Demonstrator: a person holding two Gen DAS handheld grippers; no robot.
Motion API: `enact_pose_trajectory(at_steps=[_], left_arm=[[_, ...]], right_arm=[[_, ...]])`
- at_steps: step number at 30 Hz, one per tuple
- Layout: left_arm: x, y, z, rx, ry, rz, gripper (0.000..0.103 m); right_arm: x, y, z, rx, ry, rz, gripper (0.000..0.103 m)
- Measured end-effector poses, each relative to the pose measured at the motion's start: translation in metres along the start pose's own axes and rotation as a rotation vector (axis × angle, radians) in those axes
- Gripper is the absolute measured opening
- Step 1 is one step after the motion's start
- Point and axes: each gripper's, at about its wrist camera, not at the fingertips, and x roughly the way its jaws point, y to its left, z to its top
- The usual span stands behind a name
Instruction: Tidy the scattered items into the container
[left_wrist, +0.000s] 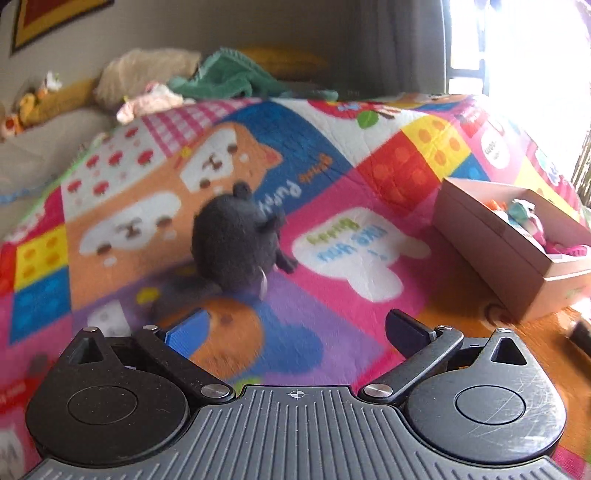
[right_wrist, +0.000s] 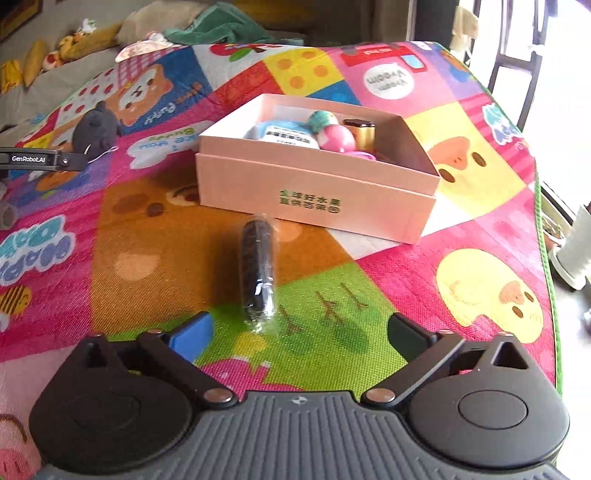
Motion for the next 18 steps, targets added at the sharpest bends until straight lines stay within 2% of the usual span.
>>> enact_pose_trajectory(at_steps=[3,9,14,15,16,17,18], left_arm=[[0.02,0.004,0.025,0.039,-0.026,0.091,0.103],[0.074,0.014,0.054,0.023,0.045,0.169,0.103],[0.091,0.015,0.056,0.044,0.033,0.188,0.102],[0.091,0.015,0.056,0.049,0.025,0.184,0.097],[0.09,0.014,0.055,0.057,0.021,0.176,0.078],[0.091,0.013,0.055,0.067,0.023,0.17,0.068],[0.091,0.013,0.055,0.077,0.024,0.168,0.07]], right_arm=[[0.004,-0.011,-0.003,0.095,0.003,0.034,0.103],[0.004,-0.011,-0.006,0.102,-0.019,0.029,0.103],[0.004,-0.01,-0.006,0.106,-0.027,0.028,0.103],[0.004,-0.01,-0.006,0.107,-0.027,0.027,0.103],[0.004,-0.01,-0.007,0.107,-0.028,0.026,0.103],[0.003,-0.01,-0.007,0.109,-0.03,0.026,0.103],[0.003,-0.01,-0.008,0.111,-0.031,0.027,0.103]])
